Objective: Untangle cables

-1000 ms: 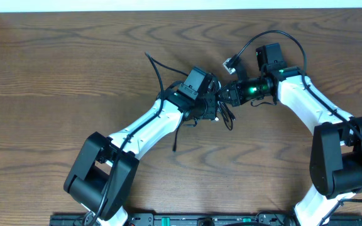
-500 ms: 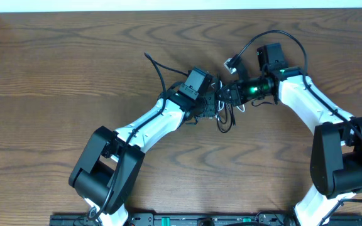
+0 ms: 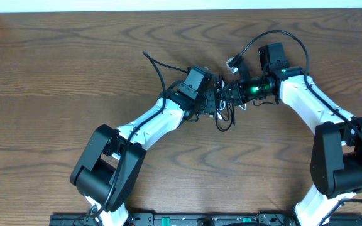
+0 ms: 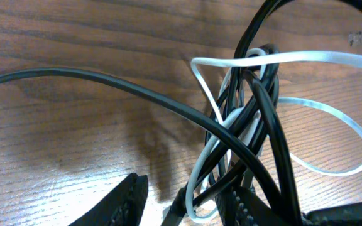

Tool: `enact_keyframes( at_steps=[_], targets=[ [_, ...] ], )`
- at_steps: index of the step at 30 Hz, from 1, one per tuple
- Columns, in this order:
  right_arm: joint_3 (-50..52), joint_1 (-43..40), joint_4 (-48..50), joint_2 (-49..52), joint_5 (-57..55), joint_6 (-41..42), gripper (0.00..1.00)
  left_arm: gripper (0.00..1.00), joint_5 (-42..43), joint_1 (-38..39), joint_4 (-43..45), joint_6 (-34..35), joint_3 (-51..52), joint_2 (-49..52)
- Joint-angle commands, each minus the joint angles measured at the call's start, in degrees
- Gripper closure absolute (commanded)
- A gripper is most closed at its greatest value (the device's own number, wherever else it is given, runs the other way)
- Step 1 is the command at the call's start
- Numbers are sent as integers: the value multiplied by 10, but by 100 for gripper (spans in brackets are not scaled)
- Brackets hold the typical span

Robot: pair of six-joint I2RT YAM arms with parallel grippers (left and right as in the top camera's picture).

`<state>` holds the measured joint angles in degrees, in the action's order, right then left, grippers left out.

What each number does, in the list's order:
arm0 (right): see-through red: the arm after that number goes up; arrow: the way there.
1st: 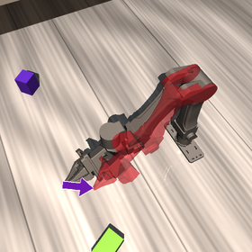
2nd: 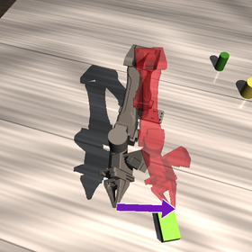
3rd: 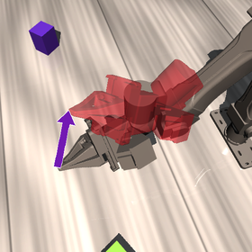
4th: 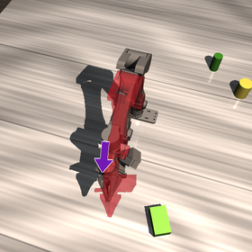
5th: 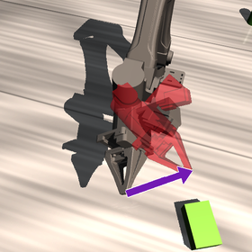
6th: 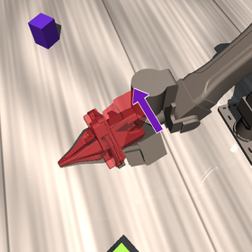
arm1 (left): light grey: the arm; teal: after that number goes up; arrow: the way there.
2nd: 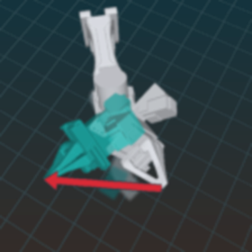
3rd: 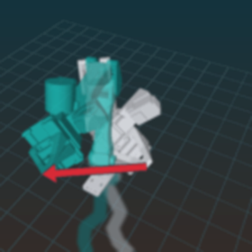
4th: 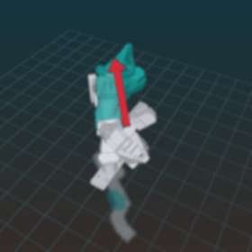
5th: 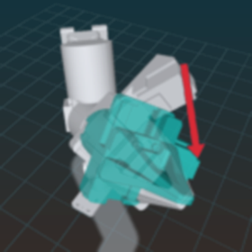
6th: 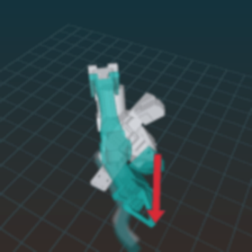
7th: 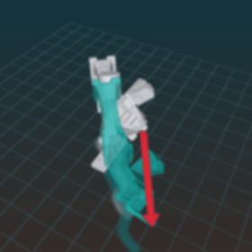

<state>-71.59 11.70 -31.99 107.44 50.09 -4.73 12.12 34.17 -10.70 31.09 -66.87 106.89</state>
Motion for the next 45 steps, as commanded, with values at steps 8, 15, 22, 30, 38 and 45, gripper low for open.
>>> enact_keyframes(
  at_steps=[8, 15, 22, 30, 38, 45],
  targets=[
    [3, 6, -1, 5, 71, -5, 99, 59, 22, 7, 27, -1, 2, 27],
    [3, 3, -1, 5, 56, -7, 99, 92, 24, 4, 13, -9, 2, 34],
    [3, -17, -7, 5, -33, 7, 99, 93, 24, -25, -97, -36, 2, -29],
    [3, -23, -17, 5, -204, 60, 99, 93, 20, -28, -200, -82, 2, -142],
    [3, -23, -26, 5, -350, 90, 99, 93, -17, -29, -247, -81, 2, -269],
    [3, -23, -27, 5, -365, 90, 99, 93, -28, -29, -259, -81, 2, -388]
  ],
)
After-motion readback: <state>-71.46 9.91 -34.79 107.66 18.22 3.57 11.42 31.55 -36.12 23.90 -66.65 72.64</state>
